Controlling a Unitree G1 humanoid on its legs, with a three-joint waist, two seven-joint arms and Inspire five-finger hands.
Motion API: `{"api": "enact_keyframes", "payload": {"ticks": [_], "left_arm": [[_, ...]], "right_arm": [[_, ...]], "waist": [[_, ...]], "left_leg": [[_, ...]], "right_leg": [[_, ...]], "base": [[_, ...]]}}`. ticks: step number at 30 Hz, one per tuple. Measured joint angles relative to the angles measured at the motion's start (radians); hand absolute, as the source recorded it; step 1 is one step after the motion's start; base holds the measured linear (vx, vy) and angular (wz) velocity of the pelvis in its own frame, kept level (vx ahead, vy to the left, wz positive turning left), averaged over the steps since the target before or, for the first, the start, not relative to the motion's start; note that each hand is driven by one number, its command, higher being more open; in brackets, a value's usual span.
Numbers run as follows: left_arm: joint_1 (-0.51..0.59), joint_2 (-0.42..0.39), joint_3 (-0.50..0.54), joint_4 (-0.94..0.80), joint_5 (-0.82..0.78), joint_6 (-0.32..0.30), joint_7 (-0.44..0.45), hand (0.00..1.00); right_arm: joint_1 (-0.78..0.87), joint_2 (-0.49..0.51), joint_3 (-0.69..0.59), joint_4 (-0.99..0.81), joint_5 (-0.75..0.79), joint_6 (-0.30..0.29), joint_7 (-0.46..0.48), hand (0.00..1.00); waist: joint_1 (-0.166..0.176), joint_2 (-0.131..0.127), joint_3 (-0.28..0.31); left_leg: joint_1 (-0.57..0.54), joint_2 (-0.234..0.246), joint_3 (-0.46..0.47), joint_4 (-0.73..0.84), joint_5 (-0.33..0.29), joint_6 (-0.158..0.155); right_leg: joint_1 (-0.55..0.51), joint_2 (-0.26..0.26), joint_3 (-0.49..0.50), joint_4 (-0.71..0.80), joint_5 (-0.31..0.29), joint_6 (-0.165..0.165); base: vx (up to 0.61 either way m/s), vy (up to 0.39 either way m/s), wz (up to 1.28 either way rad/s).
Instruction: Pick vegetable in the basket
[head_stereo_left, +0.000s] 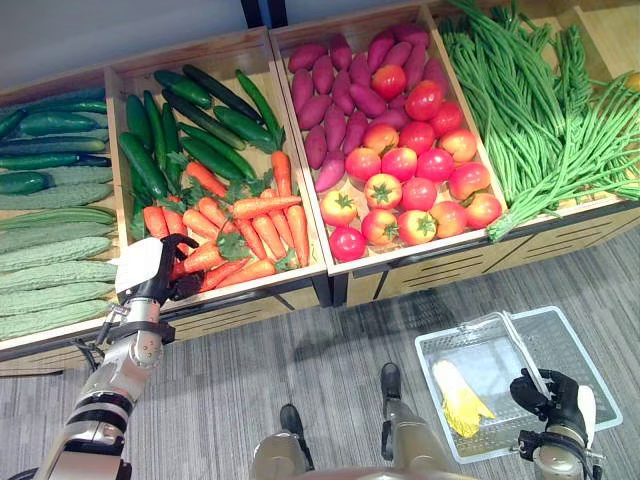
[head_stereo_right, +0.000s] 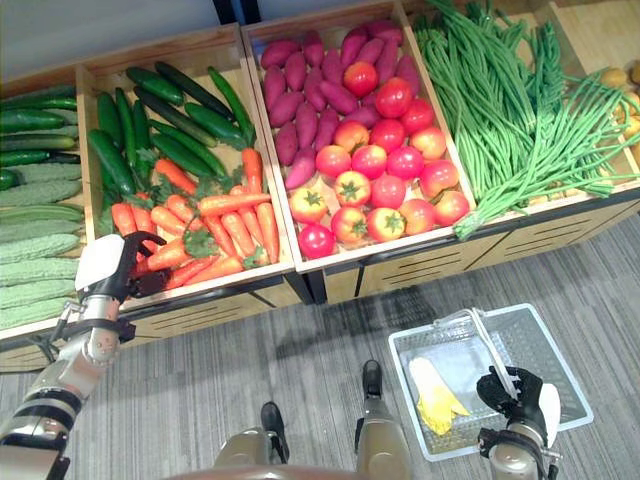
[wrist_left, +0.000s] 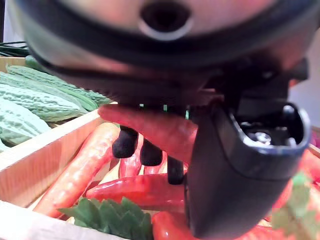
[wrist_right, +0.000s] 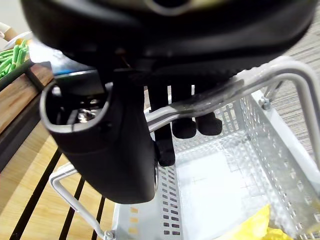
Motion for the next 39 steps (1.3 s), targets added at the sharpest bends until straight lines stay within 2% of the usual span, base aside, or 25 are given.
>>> {"api": "enact_keyframes", "payload": {"ticks": [8, 16, 24, 30, 39], "left_arm": [[0.0, 0.0, 0.0, 0.0, 0.001, 0.006, 0.009, 0.0], [0.0, 0.0, 0.005, 0.0, 0.001, 0.043, 0.038, 0.0], [0.0, 0.0, 0.059, -0.043, -0.009, 0.061, 0.076, 0.0], [0.0, 0.002, 0.059, -0.112, -0.009, 0.061, 0.095, 0.0], [0.0, 0.017, 0.038, -0.202, -0.007, 0.041, 0.116, 0.0]], "right_arm": [[0.0, 0.0, 0.0, -0.003, 0.0, 0.0, 0.0, 0.0], [0.0, 0.0, 0.0, -0.002, 0.0, 0.0, 0.0, 0.0], [0.004, 0.0, 0.0, -0.001, 0.0, 0.001, -0.008, 0.0], [0.006, 0.001, 0.0, 0.003, -0.001, 0.001, -0.009, 0.0], [0.033, 0.026, -0.001, 0.005, -0.003, 0.002, -0.016, 0.0]], "waist": [[-0.001, 0.0, 0.0], [-0.003, 0.001, -0.001], [-0.002, 0.009, -0.012], [0.0, 0.016, -0.046], [0.001, 0.012, -0.087]], "left_leg": [[0.002, 0.0, 0.0, 0.001, 0.0, 0.0], [0.017, -0.001, -0.005, -0.001, 0.001, 0.0], [0.037, -0.003, -0.022, -0.035, 0.026, -0.003], [0.043, -0.006, -0.026, -0.049, 0.038, -0.003], [0.06, -0.006, -0.038, -0.082, 0.062, -0.003]], "right_leg": [[0.003, -0.001, -0.001, 0.0, 0.0, 0.0], [0.02, -0.002, -0.004, -0.003, 0.001, 0.0], [0.043, -0.001, -0.026, -0.013, 0.003, -0.004], [0.049, -0.001, -0.03, -0.018, 0.01, -0.008], [0.083, 0.004, -0.048, -0.065, 0.036, -0.016]], "base": [[0.0, 0.0, 0.0], [0.0, 0.0, 0.01], [-0.03, -0.005, 0.07], [-0.05, 0.002, 0.02], [-0.07, -0.004, 0.05]]}}
